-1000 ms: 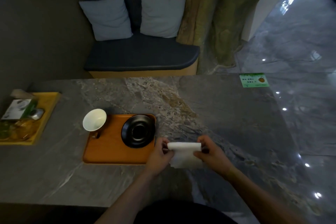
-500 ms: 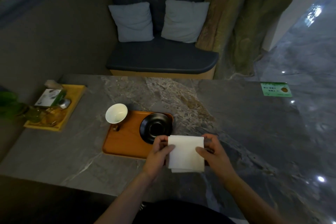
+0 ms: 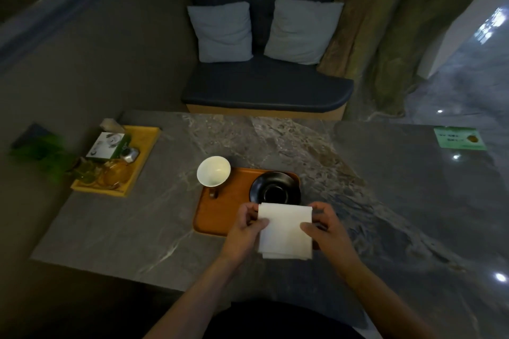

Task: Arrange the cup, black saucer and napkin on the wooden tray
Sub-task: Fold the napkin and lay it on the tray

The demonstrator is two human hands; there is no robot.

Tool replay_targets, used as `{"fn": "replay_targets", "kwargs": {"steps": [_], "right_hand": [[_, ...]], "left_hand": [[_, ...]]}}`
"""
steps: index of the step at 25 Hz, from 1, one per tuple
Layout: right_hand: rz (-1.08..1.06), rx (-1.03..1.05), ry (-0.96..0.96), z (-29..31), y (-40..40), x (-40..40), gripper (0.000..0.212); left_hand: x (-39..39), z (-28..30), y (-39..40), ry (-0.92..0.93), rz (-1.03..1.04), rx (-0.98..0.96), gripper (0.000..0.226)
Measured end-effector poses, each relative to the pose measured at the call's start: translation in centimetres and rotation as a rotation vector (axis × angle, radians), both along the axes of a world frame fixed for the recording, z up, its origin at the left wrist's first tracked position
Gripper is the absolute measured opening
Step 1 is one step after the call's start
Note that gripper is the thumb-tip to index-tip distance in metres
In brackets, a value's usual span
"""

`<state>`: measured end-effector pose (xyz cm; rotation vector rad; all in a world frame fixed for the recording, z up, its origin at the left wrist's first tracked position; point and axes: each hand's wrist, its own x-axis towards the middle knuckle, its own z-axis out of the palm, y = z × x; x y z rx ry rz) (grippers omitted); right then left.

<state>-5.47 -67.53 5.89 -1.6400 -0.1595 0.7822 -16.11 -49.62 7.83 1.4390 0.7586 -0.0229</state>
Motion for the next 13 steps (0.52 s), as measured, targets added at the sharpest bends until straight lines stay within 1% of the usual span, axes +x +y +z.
{"fn": "replay_targets", "kwargs": {"steps": [9, 13], "right_hand": [[-0.004, -0.045, 0.025, -0.4, 7.7, -1.9, 0.036], [-0.013, -0.102, 0.036, -1.4, 10.9, -2.6, 0.037]], "left_hand": [[-1.6, -1.3, 7.9, 0.037, 0.009, 0.019, 0.025], [-2.2, -2.4, 11.0, 0.077, 0.019, -0.005, 0.026]]}}
